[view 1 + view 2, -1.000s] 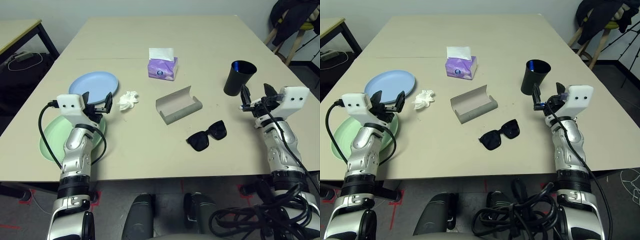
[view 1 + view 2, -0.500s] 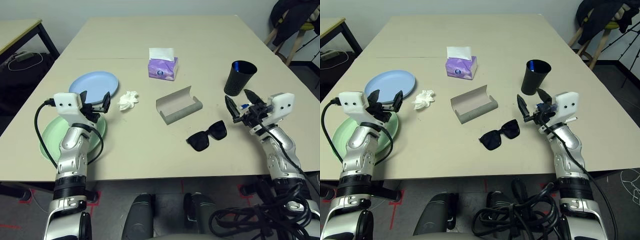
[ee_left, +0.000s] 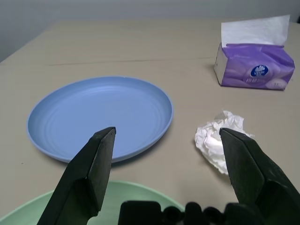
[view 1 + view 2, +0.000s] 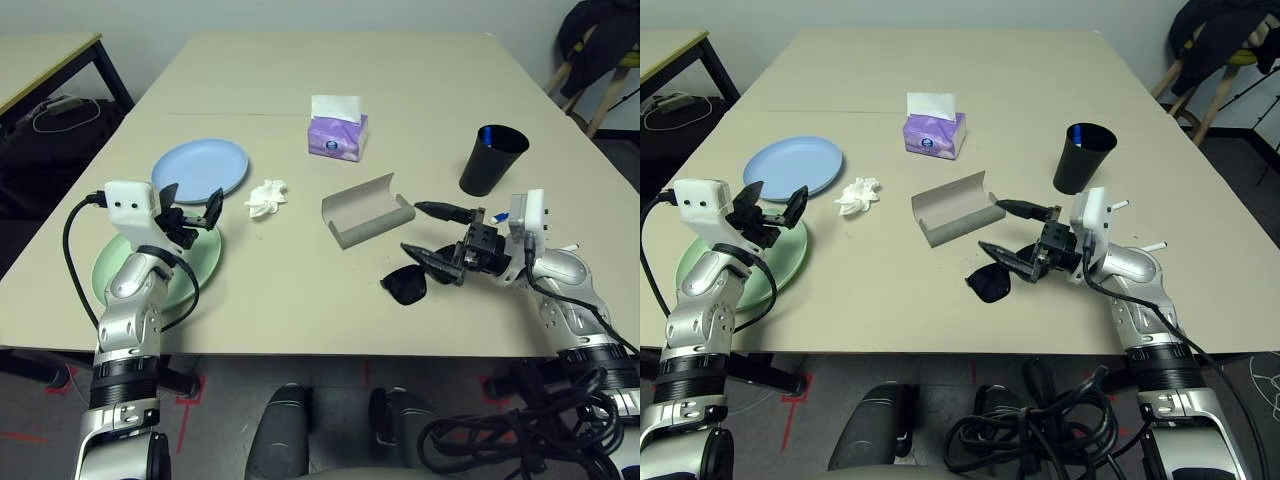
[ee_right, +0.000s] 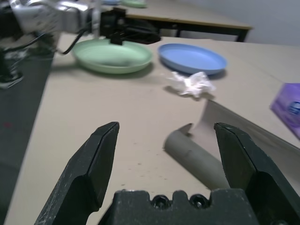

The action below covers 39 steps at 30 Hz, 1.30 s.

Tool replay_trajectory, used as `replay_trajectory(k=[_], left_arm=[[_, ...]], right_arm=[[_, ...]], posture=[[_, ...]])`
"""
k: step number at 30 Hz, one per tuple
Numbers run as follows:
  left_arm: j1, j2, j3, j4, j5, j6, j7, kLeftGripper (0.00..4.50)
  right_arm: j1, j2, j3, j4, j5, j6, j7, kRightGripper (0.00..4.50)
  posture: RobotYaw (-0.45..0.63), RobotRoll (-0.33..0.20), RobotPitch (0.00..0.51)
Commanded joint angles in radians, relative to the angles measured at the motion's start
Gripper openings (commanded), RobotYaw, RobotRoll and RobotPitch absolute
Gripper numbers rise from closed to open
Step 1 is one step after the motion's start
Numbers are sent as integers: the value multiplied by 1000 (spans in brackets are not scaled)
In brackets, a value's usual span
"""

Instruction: Organize and tidy the items on the table.

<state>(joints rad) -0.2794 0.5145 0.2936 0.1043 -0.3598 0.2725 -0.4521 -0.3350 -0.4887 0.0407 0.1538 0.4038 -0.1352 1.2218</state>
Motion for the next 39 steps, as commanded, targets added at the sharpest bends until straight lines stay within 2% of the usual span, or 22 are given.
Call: replay_trajectory(k=[1,5,8,14,24,39], left_arm=[[6,80,14,-9,-30,122,-56,4500],[-5,181,29,-3,-53,255,-96,4500],[-51,273,71,39,-82,430,-86,4500],[-98,344,95,109,-79,578,-84,4500],[-57,399,106,257,-32,561,-102,4500],[-31,422,102,311,-7,583,-114,4500]], right_arm=[[6,-5,14,-30,2,-5,21,4467],[-6,8,8,-17,0,-8,7,4467],[-14,16,8,-9,-2,-6,1,4467],[-15,25,8,-14,-2,-1,-9,4467],[-4,38,12,-35,-7,2,-35,4467],[-3,41,16,-38,-6,-2,-42,4467]], posture=[[199,0,70],[211,0,71],[216,0,72],[218,0,77],[210,0,76],[207,0,78]])
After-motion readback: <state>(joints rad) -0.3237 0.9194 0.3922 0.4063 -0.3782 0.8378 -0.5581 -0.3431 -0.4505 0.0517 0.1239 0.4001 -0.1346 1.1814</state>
